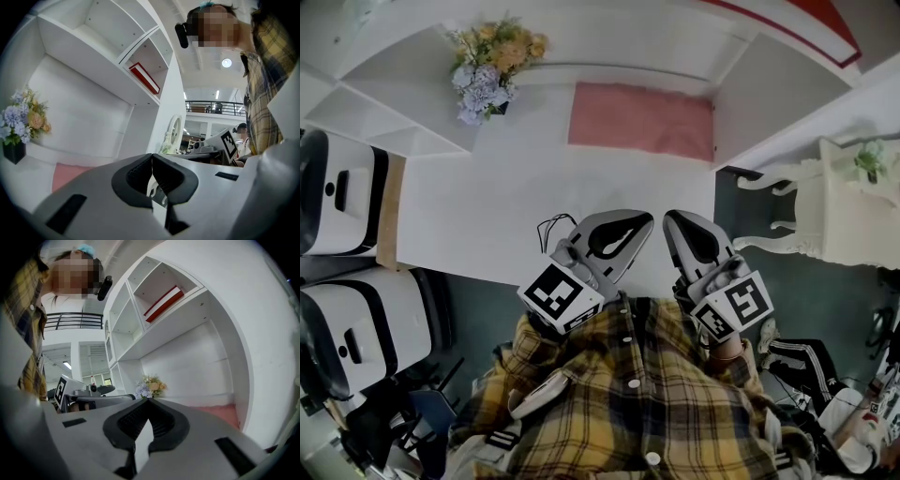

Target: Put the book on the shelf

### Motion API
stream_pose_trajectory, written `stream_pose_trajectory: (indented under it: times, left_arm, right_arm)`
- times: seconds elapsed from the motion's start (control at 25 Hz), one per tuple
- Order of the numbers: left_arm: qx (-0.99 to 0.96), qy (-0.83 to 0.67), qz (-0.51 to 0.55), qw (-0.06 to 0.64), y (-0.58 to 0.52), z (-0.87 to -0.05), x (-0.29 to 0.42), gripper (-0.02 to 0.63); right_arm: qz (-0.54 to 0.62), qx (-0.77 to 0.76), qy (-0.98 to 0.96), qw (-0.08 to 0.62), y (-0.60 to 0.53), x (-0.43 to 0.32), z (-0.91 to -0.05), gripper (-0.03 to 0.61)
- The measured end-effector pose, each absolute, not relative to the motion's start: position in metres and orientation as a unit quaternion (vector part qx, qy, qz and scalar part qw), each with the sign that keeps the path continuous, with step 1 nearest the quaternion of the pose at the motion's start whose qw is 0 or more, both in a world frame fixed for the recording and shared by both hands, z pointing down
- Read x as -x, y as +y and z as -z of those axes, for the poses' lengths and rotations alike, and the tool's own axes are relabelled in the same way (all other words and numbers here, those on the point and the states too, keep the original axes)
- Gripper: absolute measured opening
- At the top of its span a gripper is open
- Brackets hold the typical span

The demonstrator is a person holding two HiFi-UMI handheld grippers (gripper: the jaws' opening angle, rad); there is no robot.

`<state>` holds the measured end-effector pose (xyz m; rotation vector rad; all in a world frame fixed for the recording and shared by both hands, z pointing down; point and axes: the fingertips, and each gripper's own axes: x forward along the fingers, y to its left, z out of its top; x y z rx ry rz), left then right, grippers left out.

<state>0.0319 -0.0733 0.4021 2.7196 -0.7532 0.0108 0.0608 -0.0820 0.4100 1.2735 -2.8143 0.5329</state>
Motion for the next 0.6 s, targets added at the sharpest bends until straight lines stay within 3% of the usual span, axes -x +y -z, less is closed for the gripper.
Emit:
stream_pose_trajectory:
  times: [0.6]
  left_arm:
    - [-0.951, -0.265, -0.005, 0.158, -0.0763, -0.4023, -0.0351, 0.021]
  right_arm:
    - [-0.161, -0.399, -0.903, 0.012, -0.0852, -0.0601, -0.4081, 0.015]
